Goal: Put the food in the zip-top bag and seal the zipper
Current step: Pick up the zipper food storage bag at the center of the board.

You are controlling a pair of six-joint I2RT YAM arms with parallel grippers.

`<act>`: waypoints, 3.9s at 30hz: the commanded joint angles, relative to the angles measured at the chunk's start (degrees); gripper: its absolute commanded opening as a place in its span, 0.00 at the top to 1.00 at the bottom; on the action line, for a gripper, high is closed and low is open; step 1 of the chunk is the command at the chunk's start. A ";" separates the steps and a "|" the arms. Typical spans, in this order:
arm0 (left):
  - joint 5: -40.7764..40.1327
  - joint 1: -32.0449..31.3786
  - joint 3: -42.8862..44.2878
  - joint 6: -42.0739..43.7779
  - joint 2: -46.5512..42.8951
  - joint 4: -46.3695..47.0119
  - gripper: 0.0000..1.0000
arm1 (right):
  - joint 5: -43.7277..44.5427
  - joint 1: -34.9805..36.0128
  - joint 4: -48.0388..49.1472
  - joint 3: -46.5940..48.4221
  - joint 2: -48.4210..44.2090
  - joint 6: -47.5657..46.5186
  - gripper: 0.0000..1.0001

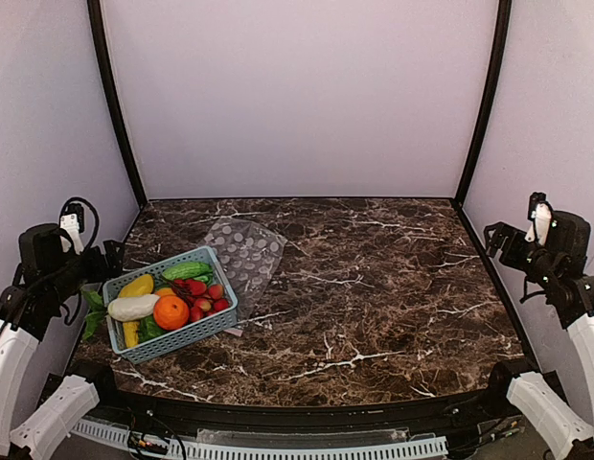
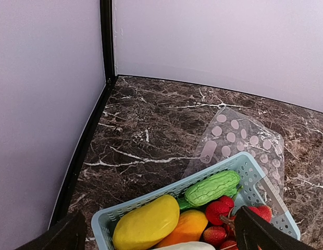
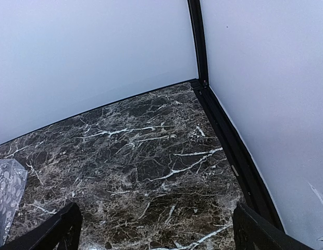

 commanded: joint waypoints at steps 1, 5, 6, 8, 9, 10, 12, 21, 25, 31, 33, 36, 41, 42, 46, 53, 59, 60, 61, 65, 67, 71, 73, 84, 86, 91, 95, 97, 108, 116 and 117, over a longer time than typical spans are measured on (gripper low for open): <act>-0.74 0.44 1.59 -0.83 0.61 -2.07 0.00 | 0.23 -0.50 -0.31 1.65 -0.54 0.55 0.01; -1.43 0.43 1.54 -1.22 0.28 -2.14 0.00 | 1.54 -0.55 -0.77 1.85 -0.64 0.63 0.01; -1.64 0.45 1.56 -1.27 0.32 -2.17 0.00 | 1.94 -0.55 -0.91 1.89 -0.65 0.64 0.01; -1.72 0.46 1.53 -1.49 0.35 -2.14 0.00 | 2.36 -0.57 -1.14 1.99 -0.68 0.67 0.01; -1.64 0.43 1.51 -1.67 0.42 -2.12 0.00 | 2.37 -0.56 -1.20 2.05 -0.68 0.63 0.01; -1.56 0.46 1.63 -1.67 0.43 -2.12 0.00 | 2.38 -0.52 -1.25 2.02 -0.68 0.63 0.01; -1.64 0.47 1.66 -1.82 0.14 -2.10 0.00 | 2.23 -0.57 -1.17 2.00 -0.89 0.78 0.01; 3.02 0.42 4.19 -5.39 5.08 -3.04 0.00 | -4.12 -0.56 -2.48 7.35 0.86 5.76 0.01; 5.27 -0.09 7.06 -8.33 12.32 -1.46 0.00 | -7.05 -0.49 -7.74 12.31 9.10 6.80 0.01; -0.03 -10.33 11.36 -8.58 23.14 2.37 0.00 | -14.36 -0.56 -14.07 18.07 17.71 4.95 0.01; -1.14 -14.18 13.35 -8.45 28.01 3.30 0.00 | -15.87 -0.56 -14.01 17.59 17.46 4.98 0.01; -1.74 -19.62 17.22 -8.44 35.87 5.27 0.00 | -17.70 -0.56 -13.20 16.42 16.06 4.79 0.01; -4.69 -29.03 25.61 -7.85 48.18 6.51 0.00 | -22.02 -0.57 -13.19 16.22 15.49 3.63 0.02; -6.84 -30.01 28.02 -7.88 51.95 6.52 0.00 | -22.35 -0.52 -13.26 16.16 15.64 3.62 0.01; -9.71 -33.87 35.42 -9.85 63.86 6.03 0.00 | -24.74 -0.56 -13.75 16.78 16.79 3.79 0.01; -10.82 -36.21 48.27 -13.65 80.50 7.50 0.00 | -25.67 -0.56 -13.28 14.92 17.01 4.01 0.01; -9.54 -36.25 52.93 -16.71 88.82 11.94 0.00 | -27.42 -0.50 -11.87 13.05 17.70 3.97 0.01; -9.34 -36.25 53.71 -17.12 89.90 12.02 0.00 | -27.64 -0.56 -11.69 13.00 17.92 3.96 0.01; -9.12 -36.25 55.48 -17.26 92.11 11.95 0.00 | -27.86 -0.57 -11.50 12.93 18.13 3.98 0.01; -9.77 -36.23 59.19 -17.66 97.13 12.06 0.00 | -28.88 -0.57 -11.35 13.41 18.99 3.66 0.01; -10.63 -36.21 60.70 -17.62 99.24 12.00 0.00 | -29.16 -0.55 -11.38 13.52 19.17 3.49 0.01; -13.16 -36.25 63.89 -17.68 103.19 10.49 0.00 | -29.72 -0.56 -11.35 13.57 19.52 3.33 0.01; -14.12 -36.22 64.85 -17.66 104.45 10.07 0.00 | -30.00 -0.52 -11.37 13.64 19.65 3.26 0.01; -15.98 -36.19 65.28 -16.98 106.52 11.49 0.38 | -30.58 -0.52 -11.10 12.68 20.31 3.01 0.01; -16.80 -36.22 65.82 -17.07 107.03 10.70 0.45 | -30.58 -0.56 -11.02 12.49 20.25 3.00 0.01; -16.57 -36.20 66.72 -17.42 107.91 9.90 0.61 | -31.98 -0.53 -10.54 11.98 20.35 2.97 0.01; -16.31 -36.25 66.89 -17.44 107.93 9.65 0.72 | -33.74 -0.57 -9.15 11.47 20.14 3.55 0.01; -16.13 -36.25 66.96 -17.34 107.93 9.49 0.81 | -33.92 -0.55 -8.81 11.41 20.23 3.65 0.01; -11.51 -36.21 67.61 -13.24 106.53 10.67 0.99 | -34.19 -0.56 -8.37 11.12 21.14 3.48 0.01; -1.58 -36.40 63.46 -9.41 99.89 17.38 0.99 | -34.45 -0.54 -8.02 11.13 21.47 3.02 0.01; -0.61 -36.46 63.15 -9.19 98.60 18.35 0.99 | -34.45 -0.55 -8.04 11.19 21.54 3.00 0.01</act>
